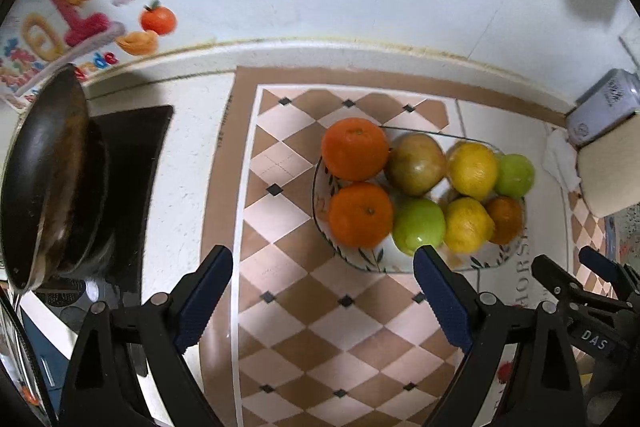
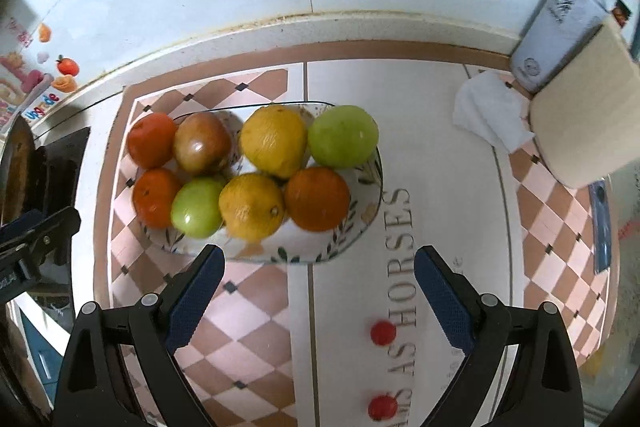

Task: Organize fruits
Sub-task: 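Lift both grippers off the plate toward the red cherry tomatoes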

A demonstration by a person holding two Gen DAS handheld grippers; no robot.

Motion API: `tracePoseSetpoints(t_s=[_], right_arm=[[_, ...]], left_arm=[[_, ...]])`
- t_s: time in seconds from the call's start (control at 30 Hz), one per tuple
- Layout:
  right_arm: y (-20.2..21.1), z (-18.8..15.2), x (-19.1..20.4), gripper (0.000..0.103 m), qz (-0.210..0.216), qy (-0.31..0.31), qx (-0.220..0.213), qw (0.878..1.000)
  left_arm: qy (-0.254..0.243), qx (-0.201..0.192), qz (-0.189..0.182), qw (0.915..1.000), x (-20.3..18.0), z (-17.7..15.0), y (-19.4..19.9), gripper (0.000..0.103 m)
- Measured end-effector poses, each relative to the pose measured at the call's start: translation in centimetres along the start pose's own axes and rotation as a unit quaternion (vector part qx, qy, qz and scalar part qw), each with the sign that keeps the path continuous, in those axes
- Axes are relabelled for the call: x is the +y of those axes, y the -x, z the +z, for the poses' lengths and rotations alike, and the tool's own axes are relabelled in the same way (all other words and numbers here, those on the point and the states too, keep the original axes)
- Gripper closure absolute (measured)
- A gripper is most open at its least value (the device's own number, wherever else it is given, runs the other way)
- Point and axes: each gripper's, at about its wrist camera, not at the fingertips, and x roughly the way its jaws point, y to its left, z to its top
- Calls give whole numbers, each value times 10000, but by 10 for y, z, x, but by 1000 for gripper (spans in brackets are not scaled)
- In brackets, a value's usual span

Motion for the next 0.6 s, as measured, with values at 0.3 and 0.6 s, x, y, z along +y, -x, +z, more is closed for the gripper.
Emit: tracePoseSetpoints(t_s=[0.3,0.6], right_arm=[[88,-51,6,5,-7,-2,-814,9967],[172,-115,21,5,-53,2,-1564,9877]], left_arm=[[-201,-917,-121,9955,0,-51,92,10],[-436,-1630,-198,9855,4,-108,167,10]])
